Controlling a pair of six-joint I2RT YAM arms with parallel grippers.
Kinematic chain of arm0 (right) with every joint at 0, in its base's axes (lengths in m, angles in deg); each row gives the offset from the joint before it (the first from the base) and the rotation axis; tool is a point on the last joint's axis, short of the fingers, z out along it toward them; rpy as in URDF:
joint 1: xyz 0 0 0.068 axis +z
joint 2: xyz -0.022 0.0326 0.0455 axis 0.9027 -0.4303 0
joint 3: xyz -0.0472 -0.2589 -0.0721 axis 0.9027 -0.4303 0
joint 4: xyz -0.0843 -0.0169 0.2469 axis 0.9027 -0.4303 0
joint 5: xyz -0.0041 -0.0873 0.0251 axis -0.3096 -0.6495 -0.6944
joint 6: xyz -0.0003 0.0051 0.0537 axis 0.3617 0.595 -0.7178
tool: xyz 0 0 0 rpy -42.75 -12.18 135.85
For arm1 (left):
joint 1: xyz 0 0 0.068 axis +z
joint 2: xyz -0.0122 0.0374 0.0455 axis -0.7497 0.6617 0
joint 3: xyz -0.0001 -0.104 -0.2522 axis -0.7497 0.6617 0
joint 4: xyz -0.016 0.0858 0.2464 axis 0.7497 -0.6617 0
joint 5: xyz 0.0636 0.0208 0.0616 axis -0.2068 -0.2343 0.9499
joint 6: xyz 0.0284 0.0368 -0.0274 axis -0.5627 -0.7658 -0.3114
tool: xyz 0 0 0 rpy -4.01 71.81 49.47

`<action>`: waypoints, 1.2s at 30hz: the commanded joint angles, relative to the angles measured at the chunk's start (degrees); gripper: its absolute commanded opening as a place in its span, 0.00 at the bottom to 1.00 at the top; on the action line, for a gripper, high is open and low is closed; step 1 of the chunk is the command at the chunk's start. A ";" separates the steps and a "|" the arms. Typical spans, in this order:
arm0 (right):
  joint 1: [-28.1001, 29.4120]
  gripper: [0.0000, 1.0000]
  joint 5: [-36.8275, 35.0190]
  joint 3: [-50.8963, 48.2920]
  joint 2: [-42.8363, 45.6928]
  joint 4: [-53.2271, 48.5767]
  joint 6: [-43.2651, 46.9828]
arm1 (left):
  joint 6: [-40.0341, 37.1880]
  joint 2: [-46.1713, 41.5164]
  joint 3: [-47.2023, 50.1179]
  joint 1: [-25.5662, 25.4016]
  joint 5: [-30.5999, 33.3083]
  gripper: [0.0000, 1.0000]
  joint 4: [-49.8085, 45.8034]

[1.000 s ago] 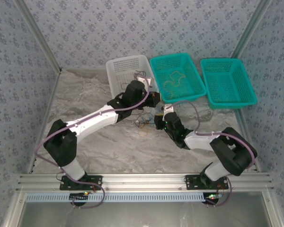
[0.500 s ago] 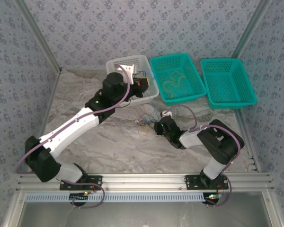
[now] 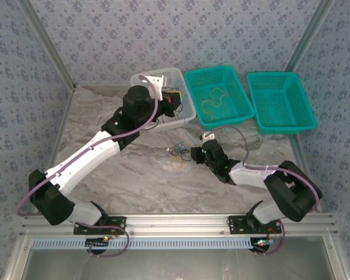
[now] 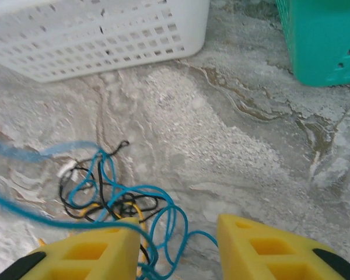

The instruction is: Untangle the cables

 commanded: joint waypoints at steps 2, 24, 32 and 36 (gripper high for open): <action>-0.61 0.38 2.51 2.04 -5.67 -2.48 0.93 | -1.69 -0.98 -3.53 0.81 -1.33 0.00 0.81; -1.71 0.39 -0.87 3.18 -14.62 -5.74 -5.91 | -9.67 -1.99 -19.02 13.66 5.77 0.00 -9.21; -2.16 0.74 7.50 7.41 -0.93 -8.68 0.02 | -3.61 -2.69 -11.81 12.09 0.23 0.00 -8.05; -2.50 0.87 7.54 9.48 5.84 -9.81 2.97 | 0.49 -3.04 -8.34 11.56 -2.00 0.00 -6.53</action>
